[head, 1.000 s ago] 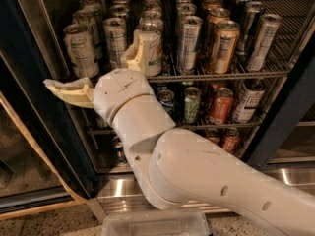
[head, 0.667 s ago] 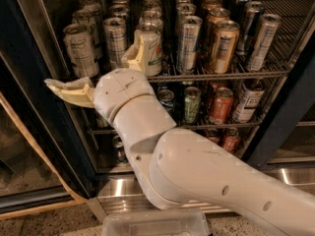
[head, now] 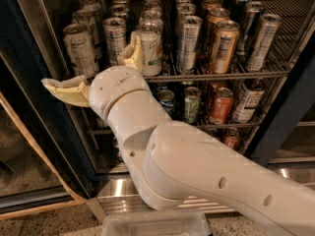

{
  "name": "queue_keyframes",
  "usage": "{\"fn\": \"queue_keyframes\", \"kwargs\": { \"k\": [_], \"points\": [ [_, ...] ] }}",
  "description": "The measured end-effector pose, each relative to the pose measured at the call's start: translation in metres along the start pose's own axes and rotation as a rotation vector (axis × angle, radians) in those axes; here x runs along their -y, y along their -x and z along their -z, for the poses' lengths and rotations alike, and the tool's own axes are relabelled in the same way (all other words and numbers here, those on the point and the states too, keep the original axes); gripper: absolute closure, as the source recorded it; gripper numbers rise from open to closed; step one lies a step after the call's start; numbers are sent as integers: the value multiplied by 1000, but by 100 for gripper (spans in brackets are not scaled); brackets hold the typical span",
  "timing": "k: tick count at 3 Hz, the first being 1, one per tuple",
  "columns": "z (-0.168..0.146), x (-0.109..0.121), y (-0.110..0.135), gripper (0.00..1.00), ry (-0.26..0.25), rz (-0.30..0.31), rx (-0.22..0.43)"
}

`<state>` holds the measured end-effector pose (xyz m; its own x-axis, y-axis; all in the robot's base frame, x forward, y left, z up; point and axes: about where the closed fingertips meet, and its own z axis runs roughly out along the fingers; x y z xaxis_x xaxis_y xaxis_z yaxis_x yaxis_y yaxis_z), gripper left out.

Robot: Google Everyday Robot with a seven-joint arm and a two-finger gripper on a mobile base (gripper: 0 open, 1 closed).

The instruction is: Pick redbull can from top shelf of fridge

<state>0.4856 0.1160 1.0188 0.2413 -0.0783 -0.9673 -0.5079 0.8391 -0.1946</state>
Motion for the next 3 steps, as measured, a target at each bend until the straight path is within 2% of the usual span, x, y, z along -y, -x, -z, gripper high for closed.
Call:
{"fn": "queue_keyframes", "kwargs": {
  "k": [1,3],
  "points": [
    [3,-3,0,0,-16,-3,-34],
    [3,-9,-16,0,-38,-42,-96]
  ]
}}
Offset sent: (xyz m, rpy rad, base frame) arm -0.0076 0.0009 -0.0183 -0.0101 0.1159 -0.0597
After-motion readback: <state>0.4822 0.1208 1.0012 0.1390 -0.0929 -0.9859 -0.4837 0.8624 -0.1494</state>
